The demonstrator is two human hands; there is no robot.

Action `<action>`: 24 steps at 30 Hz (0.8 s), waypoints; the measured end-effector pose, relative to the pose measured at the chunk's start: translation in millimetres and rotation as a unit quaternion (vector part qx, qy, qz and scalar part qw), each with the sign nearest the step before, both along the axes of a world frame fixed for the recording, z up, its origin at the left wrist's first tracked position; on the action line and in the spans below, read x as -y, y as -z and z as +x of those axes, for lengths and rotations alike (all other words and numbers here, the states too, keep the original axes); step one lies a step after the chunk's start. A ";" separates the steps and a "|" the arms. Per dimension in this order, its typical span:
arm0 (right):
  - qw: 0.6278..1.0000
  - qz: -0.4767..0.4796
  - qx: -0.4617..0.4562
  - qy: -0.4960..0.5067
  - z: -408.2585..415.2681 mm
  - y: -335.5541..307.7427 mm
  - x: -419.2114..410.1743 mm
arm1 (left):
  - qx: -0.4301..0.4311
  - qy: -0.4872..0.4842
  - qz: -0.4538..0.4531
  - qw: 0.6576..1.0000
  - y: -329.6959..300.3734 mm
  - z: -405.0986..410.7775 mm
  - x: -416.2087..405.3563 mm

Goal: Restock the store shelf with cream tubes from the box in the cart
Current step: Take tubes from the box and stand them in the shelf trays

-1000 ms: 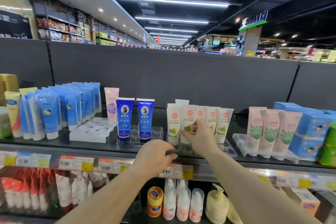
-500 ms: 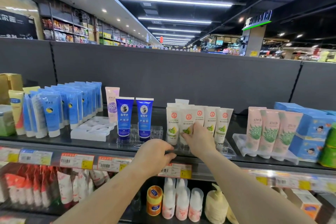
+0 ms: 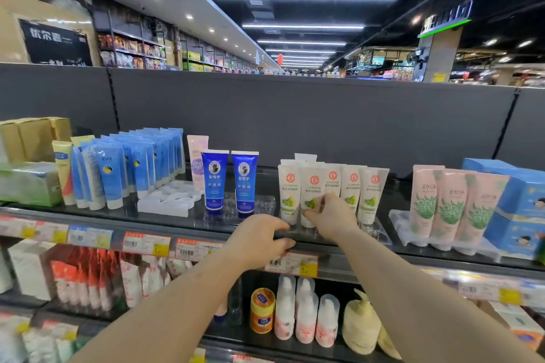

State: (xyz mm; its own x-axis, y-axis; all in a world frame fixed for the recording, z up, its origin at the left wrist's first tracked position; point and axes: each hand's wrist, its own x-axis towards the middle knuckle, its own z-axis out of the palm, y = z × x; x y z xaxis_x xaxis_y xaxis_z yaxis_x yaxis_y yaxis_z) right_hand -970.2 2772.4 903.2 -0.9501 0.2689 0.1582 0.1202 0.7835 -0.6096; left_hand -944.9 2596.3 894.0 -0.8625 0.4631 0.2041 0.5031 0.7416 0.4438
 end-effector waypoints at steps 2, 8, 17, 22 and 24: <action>0.999 -0.043 -0.018 0.000 7.1 0.0 -0.6 | -0.007 -0.007 0.021 1.000 -3.1 2.3 3.5; 0.996 0.006 -0.069 0.052 39.2 10.4 11.6 | -0.027 -0.053 0.057 0.997 0.3 12.1 25.4; 0.982 0.126 -0.123 -0.068 76.6 39.6 177.8 | -0.022 -0.144 -0.141 0.979 20.5 44.5 179.5; 0.945 0.238 0.041 -0.221 84.7 66.8 365.3 | 0.085 -0.226 -0.247 0.939 46.1 80.2 362.8; 0.933 0.227 0.084 -0.265 94.7 72.9 451.9 | 0.112 -0.278 -0.250 0.921 52.8 105.5 444.1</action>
